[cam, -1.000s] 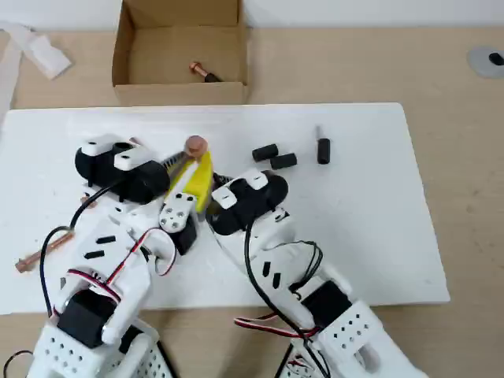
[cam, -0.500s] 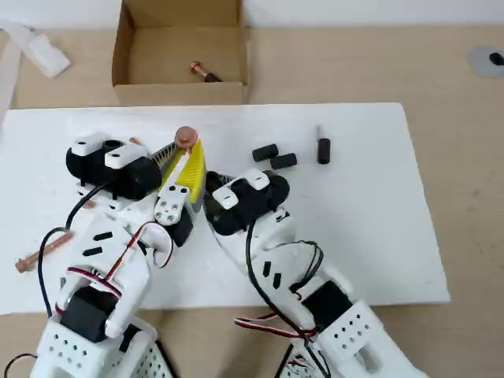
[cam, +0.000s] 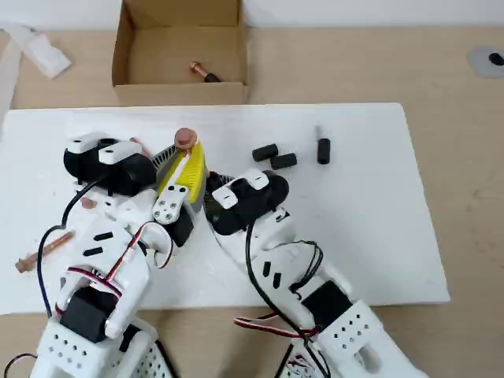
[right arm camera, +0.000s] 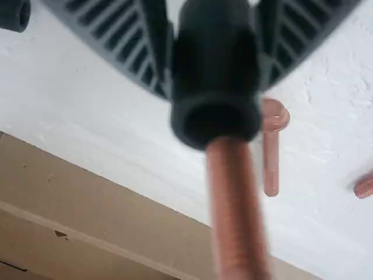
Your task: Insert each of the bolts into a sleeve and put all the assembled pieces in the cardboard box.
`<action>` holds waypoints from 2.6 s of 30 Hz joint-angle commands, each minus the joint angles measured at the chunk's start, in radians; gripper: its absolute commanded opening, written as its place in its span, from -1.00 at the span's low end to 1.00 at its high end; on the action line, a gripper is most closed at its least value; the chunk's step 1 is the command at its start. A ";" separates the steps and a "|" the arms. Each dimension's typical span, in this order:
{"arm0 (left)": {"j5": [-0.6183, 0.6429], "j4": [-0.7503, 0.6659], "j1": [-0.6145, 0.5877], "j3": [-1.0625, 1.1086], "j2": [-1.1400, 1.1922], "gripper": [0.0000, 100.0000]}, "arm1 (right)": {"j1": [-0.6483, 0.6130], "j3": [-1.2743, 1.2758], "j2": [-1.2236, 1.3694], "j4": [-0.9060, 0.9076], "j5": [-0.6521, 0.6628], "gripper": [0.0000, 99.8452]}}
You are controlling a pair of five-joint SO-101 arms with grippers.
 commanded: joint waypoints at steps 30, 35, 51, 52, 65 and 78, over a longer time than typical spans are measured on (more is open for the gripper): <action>0.043 0.057 0.049 -0.080 -0.001 -0.99 | 0.012 -0.019 -0.007 -0.023 -0.009 -0.98; 0.028 0.057 0.052 -0.054 -0.001 -0.97 | 0.012 -0.019 -0.007 -0.023 -0.009 -0.98; 0.011 0.172 0.052 -0.087 -0.007 -0.73 | 0.010 -0.015 -0.007 -0.023 -0.009 -0.98; 0.011 0.187 0.052 -0.101 -0.007 -0.73 | 0.010 -0.015 -0.007 -0.023 -0.009 -0.98; -0.035 0.307 -0.169 -0.267 0.001 -1.00 | 0.077 -0.211 0.094 0.098 -0.031 -0.98; -0.081 0.473 -0.450 -0.239 0.002 -1.00 | 0.222 -1.076 0.952 0.133 -0.026 -0.98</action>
